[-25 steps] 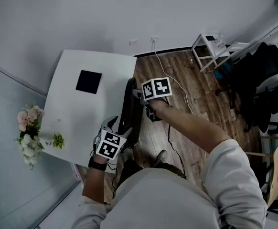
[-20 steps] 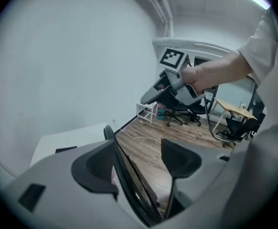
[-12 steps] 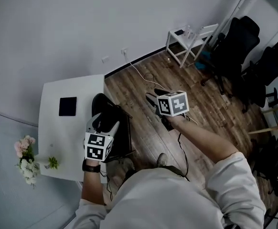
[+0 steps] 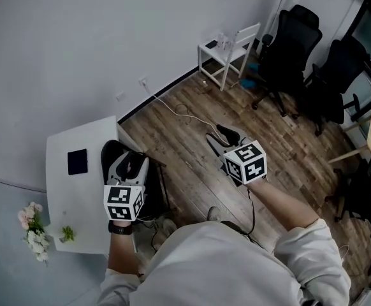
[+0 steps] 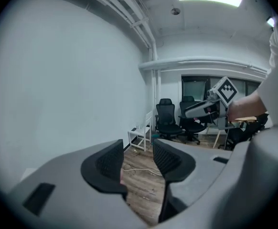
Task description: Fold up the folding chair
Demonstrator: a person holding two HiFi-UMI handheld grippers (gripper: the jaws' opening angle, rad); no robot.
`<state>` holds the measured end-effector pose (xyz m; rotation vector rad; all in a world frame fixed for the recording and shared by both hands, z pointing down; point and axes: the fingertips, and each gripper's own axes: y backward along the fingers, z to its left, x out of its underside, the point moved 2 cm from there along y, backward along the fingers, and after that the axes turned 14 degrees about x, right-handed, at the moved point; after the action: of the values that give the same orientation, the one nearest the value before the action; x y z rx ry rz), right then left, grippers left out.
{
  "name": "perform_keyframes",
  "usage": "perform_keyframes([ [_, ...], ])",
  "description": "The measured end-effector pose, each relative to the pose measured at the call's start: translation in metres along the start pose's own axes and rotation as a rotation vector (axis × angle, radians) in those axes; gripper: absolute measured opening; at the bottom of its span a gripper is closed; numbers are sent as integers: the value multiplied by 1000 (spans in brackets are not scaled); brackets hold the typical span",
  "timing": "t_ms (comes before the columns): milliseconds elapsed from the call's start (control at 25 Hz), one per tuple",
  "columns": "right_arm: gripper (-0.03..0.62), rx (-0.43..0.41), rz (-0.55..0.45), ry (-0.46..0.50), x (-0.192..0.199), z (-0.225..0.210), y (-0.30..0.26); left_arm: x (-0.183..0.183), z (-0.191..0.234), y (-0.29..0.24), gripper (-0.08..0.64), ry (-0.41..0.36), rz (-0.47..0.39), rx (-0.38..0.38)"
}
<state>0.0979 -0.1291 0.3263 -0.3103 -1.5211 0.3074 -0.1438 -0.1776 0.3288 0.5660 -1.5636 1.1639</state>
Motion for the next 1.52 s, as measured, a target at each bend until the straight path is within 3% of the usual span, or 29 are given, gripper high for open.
perform_keyframes([
  [280,70,114,-159,51,-6,-36,58,-36,-28,1,90,-65,-89,-39],
  [560,20,176,-250,54,-10,-49,89,-47,-45,1,13,-82,-141,-49],
  [1520,17,226,-261,30,3,-56,101,-38,-54,-2,8,-91,-138,-26],
])
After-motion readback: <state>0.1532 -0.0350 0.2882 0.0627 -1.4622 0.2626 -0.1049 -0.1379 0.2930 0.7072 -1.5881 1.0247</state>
